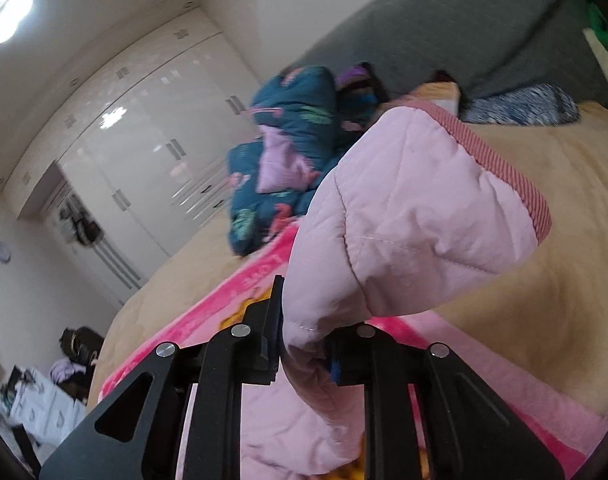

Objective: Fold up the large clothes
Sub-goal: 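Lift the held sleeve with the right tool and carry it over the jacket front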

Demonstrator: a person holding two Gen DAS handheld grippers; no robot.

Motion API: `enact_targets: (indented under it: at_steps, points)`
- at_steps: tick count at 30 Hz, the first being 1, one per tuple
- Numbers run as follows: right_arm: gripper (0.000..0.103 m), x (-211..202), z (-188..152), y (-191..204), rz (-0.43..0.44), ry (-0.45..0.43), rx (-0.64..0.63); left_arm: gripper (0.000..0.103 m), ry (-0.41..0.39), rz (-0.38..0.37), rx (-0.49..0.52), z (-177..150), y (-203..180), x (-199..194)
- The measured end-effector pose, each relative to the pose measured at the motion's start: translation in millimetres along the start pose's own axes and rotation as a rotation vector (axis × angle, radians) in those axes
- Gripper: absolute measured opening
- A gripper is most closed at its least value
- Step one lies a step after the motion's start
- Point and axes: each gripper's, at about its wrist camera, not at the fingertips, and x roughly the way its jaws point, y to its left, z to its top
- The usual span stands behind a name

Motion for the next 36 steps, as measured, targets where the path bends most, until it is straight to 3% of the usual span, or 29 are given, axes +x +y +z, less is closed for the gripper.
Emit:
enact_targets:
  at_steps: [20,36]
  points:
    - [0.017,-1.7,-25.6,125.6,0.138,0.024,-0.225,0.095,-0.042,-0.077,-0.091,-0.7,58.4,-26.2]
    - [0.017,-9.1,-67.8,195.6,0.248,0.057,-0.347,0.095,-0.052,-0.15,-0.175,-1.4,110.3,-43.5]
